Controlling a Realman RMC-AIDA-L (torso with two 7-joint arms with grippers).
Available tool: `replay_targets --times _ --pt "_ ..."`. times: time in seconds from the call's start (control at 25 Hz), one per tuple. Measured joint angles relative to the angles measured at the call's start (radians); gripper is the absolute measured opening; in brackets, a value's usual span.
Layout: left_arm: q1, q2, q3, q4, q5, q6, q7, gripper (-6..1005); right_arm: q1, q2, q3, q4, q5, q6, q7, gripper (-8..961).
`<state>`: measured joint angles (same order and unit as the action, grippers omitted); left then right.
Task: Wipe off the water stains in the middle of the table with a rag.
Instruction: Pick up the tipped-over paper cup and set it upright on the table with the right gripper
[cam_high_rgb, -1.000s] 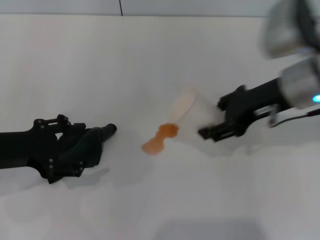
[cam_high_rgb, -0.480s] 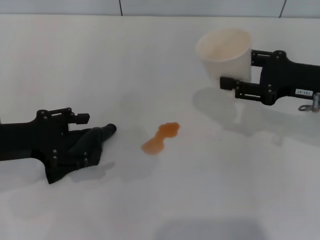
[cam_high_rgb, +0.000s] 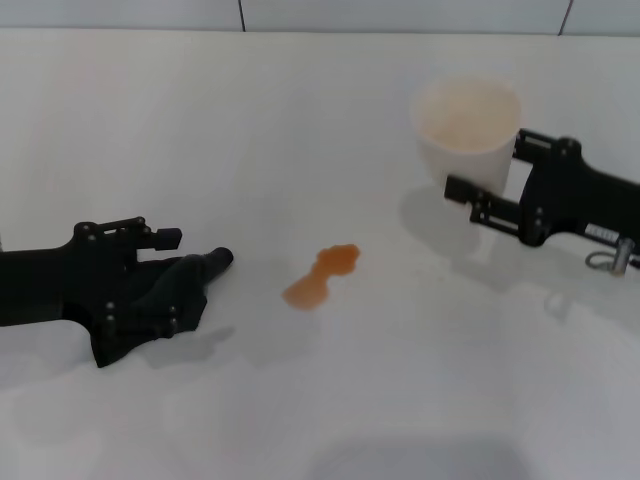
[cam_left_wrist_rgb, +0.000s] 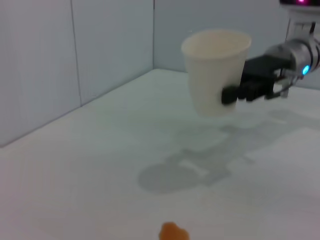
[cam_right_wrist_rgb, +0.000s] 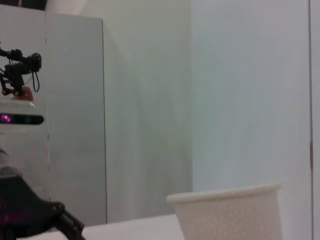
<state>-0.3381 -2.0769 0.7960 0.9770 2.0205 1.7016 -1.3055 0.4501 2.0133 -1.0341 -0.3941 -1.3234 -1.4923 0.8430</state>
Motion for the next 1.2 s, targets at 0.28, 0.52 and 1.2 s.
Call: replay_targets --times 0.28,0.52,1.2 --pt "0.009 0.0 0.0 0.0 -0.01 0.004 0.004 845 -0.014 0.003 0.002 0.097 0.003 0.013 -0.129 608" --pt "0.01 -0.001 0.001 0.0 -0.011 0.005 0.013 845 0.004 0.01 0.002 0.184 0.004 0.07 -0.214 607" --pt "0.01 0.0 0.003 0.0 -0.011 0.008 0.019 844 0.115 0.015 -0.015 0.345 -0.005 0.219 -0.286 605"
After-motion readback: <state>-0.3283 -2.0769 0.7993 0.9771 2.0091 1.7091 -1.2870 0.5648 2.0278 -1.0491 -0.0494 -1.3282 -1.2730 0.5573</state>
